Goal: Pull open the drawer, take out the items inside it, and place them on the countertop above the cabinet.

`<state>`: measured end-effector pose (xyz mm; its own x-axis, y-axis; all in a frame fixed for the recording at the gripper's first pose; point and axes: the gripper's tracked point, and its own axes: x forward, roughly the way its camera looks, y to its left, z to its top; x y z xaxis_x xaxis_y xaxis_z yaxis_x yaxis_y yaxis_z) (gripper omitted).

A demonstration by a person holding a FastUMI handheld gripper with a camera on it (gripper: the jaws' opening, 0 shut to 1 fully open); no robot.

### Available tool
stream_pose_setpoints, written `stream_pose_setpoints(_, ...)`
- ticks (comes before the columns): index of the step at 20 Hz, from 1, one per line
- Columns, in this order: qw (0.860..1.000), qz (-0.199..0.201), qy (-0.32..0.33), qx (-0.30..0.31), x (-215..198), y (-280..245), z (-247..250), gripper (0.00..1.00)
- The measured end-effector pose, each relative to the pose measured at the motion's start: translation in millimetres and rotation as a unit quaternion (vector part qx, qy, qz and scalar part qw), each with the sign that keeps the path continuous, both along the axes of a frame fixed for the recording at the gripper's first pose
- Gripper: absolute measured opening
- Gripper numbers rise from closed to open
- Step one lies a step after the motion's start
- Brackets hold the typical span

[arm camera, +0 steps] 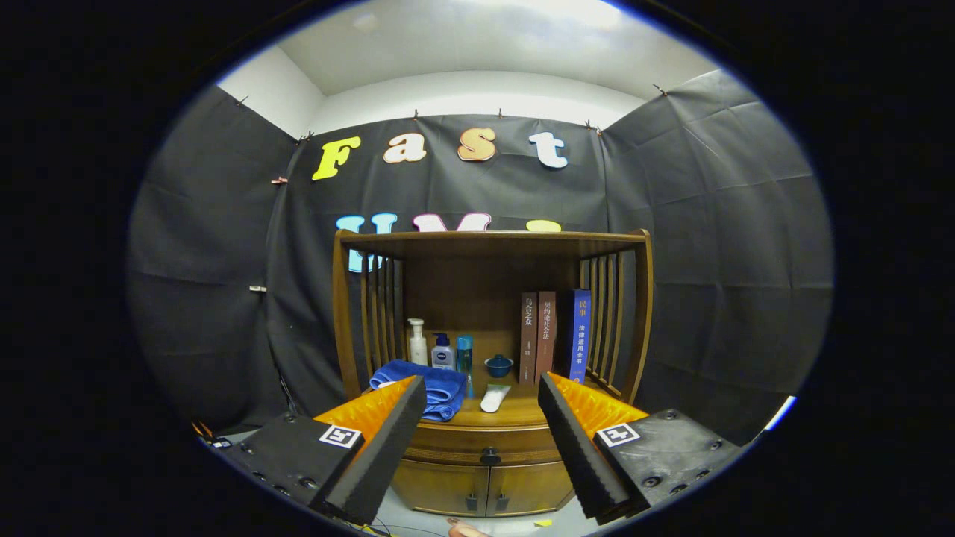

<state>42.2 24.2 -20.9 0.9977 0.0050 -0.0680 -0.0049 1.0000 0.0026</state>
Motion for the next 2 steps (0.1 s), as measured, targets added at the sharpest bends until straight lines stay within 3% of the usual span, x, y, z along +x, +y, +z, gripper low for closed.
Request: stream_pose_setpoints(2, 1.0, 0.004, -0.001, -0.003, -2.7, 2.3, 0.7, 0.99)
